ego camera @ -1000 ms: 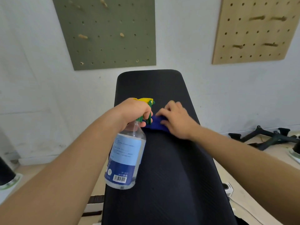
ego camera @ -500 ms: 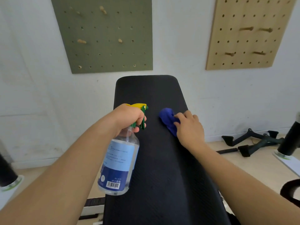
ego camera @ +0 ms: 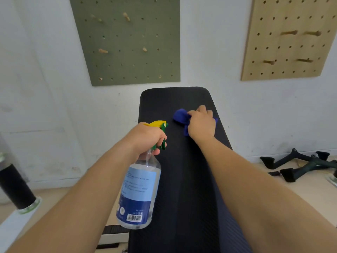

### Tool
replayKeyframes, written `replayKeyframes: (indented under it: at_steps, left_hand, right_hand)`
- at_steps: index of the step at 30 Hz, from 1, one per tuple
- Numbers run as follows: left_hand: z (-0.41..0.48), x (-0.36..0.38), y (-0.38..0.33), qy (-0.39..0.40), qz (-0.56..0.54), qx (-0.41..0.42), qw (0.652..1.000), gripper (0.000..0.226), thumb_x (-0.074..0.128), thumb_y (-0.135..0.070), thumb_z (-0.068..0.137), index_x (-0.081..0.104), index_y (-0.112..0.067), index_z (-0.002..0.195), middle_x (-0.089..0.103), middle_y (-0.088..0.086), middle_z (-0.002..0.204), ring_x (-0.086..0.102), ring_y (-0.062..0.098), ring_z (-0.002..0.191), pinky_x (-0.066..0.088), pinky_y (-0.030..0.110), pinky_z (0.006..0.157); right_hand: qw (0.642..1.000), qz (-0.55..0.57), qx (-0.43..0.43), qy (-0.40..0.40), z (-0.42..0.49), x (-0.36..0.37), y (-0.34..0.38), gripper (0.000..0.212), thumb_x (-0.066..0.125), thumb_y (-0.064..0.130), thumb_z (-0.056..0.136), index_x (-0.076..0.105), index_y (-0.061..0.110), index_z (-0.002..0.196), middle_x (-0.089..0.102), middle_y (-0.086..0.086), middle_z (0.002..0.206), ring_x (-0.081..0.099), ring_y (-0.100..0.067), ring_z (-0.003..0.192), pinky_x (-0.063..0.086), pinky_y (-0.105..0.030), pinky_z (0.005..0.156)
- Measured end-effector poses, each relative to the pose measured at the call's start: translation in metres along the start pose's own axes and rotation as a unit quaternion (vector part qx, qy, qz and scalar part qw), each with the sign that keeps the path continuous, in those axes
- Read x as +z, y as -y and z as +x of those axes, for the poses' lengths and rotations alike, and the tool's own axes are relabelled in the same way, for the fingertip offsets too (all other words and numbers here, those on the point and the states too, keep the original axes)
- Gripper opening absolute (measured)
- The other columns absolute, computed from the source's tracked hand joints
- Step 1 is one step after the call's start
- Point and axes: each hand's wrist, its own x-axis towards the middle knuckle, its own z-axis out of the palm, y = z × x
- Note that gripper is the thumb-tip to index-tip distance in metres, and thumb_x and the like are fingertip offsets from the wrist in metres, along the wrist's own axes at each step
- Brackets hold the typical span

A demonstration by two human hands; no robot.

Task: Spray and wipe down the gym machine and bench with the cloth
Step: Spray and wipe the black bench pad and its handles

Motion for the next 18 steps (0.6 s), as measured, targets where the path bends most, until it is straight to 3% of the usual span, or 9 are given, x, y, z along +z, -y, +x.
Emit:
replayKeyframes:
  at_steps: [2,5,8,11,14,18]
  left_hand:
    - [0.0,-0.004,0.002,-0.009,-0.003,-0.003,1.0,0.037,0.052,0.004,0.08,0.075,-0.007,0.108,0.076,0.014,0.111,0.057,0.018,0.064,0.047,0.014,0.041]
    - [-0.01,-0.008,0.012,-0.008,-0.012,-0.014,1.0,0.037,0.052,0.003,0.077,0.076,-0.006,0.104,0.076,0.016,0.112,0.058,0.019,0.065,0.048,0.019,0.052]
    - [-0.034,-0.012,0.022,-0.006,-0.041,-0.016,0.999,0.037,0.051,0.004,0.076,0.075,-0.002,0.103,0.076,0.019,0.112,0.059,0.019,0.073,0.048,0.018,0.047]
    - [-0.069,-0.012,0.031,-0.011,-0.067,-0.023,0.997,0.034,0.051,0.004,0.078,0.075,-0.002,0.101,0.077,0.017,0.109,0.059,0.017,0.069,0.048,0.019,0.049]
    - [-0.108,-0.006,0.05,-0.012,-0.071,-0.051,0.996,0.035,0.053,0.0,0.079,0.074,-0.003,0.106,0.078,0.009,0.097,0.055,0.014,0.055,0.041,0.022,0.055]
    - [-0.154,0.004,0.087,-0.02,-0.121,-0.068,0.99,0.029,0.052,0.002,0.081,0.073,-0.007,0.098,0.075,0.007,0.095,0.057,0.012,0.054,0.041,0.018,0.046]
  right_hand:
    - [0.998,0.013,-0.055,-0.003,-0.017,0.007,0.006,0.027,0.049,0.021,0.101,0.066,0.024,0.122,0.05,-0.004,0.12,0.047,-0.027,0.107,0.047,-0.041,0.084]
    - [0.982,0.075,-0.165,0.048,-0.063,0.004,0.002,0.028,0.052,0.025,0.101,0.067,0.026,0.125,0.054,-0.002,0.117,0.05,-0.025,0.104,0.048,-0.04,0.082]
    - [0.959,0.105,-0.235,0.118,-0.123,-0.014,-0.001,0.032,0.059,0.025,0.098,0.066,0.026,0.13,0.057,-0.001,0.116,0.053,-0.025,0.102,0.05,-0.04,0.086]
    - [0.947,0.104,-0.236,0.192,-0.174,-0.037,-0.005,0.037,0.057,0.028,0.099,0.061,0.029,0.136,0.054,0.005,0.118,0.052,-0.02,0.107,0.048,-0.035,0.088]
    - [0.949,0.048,-0.226,0.215,-0.2,-0.054,-0.012,0.039,0.054,0.029,0.1,0.056,0.035,0.139,0.051,0.008,0.121,0.048,-0.018,0.114,0.049,-0.037,0.087]
    - [0.976,0.057,-0.103,0.183,-0.218,-0.07,-0.024,0.04,0.058,0.022,0.095,0.06,0.032,0.134,0.051,-0.002,0.12,0.054,-0.027,0.114,0.052,-0.041,0.088]
